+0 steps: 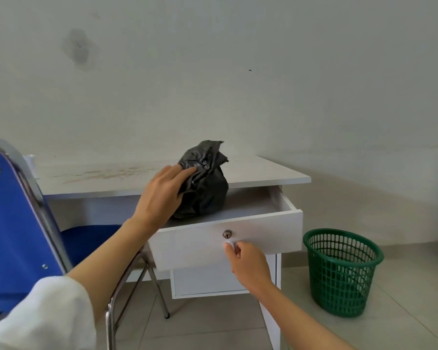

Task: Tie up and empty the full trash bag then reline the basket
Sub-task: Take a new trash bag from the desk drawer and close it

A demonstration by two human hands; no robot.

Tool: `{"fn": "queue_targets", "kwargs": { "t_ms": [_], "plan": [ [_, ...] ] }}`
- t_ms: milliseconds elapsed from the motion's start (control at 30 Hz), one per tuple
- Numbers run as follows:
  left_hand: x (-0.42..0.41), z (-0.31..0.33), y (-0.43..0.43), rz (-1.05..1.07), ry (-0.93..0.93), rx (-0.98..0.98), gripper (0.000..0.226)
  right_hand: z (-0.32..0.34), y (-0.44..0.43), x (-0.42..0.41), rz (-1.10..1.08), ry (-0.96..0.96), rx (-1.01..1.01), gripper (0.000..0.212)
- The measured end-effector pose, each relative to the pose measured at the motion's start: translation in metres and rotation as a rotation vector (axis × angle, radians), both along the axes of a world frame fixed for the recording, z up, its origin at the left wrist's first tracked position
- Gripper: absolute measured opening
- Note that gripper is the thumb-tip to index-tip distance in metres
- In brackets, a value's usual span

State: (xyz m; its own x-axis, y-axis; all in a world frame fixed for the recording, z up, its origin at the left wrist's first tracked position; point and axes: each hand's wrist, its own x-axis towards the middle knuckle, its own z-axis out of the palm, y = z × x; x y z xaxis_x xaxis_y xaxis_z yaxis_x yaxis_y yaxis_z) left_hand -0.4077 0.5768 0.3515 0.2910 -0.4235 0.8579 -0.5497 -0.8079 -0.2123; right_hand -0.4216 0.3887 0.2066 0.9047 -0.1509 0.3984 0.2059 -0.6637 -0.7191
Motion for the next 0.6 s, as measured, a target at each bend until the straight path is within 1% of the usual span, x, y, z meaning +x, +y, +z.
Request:
{"fn": "queue_targets", "kwargs": {
  "t_ms": [67,133,267,333,400,433,500,567,600],
  "plan": [
    [0.002,-0.004,0.006,0.012,0.007,-0.041,0.047,-0.001,0.002,0.001,-0.011,-0.013,0.028,0.043],
    [0.009,-0.010,0.006,0.043,0.038,-0.041,0.049,-0.002,0.006,0.002,-0.020,-0.027,0.053,0.043],
    [0.035,-0.023,-0.009,0.299,0.039,0.065,0.064,-0.003,0.012,0.005,-0.030,-0.038,0.076,0.043],
    [0.044,-0.022,-0.019,0.368,0.130,0.073,0.067,-0.002,0.013,0.007,-0.037,-0.041,0.064,0.042],
    [0.057,-0.020,-0.023,0.390,0.316,0.087,0.063,-0.003,0.013,0.010,-0.050,-0.043,0.042,0.042],
    [0.062,-0.017,-0.023,0.380,0.424,0.089,0.059,-0.004,0.013,0.012,-0.058,-0.043,0.039,0.042],
    [0.071,-0.015,-0.022,0.275,0.571,0.080,0.057,-0.006,0.015,0.017,-0.081,-0.055,0.067,0.044],
    [0.078,-0.013,-0.022,0.205,0.641,0.079,0.068,-0.002,0.018,0.024,-0.092,-0.060,0.144,0.044],
    [0.081,-0.013,-0.022,0.198,0.634,0.065,0.069,0.001,0.019,0.029,-0.094,-0.056,0.188,0.044]
  ]
}}
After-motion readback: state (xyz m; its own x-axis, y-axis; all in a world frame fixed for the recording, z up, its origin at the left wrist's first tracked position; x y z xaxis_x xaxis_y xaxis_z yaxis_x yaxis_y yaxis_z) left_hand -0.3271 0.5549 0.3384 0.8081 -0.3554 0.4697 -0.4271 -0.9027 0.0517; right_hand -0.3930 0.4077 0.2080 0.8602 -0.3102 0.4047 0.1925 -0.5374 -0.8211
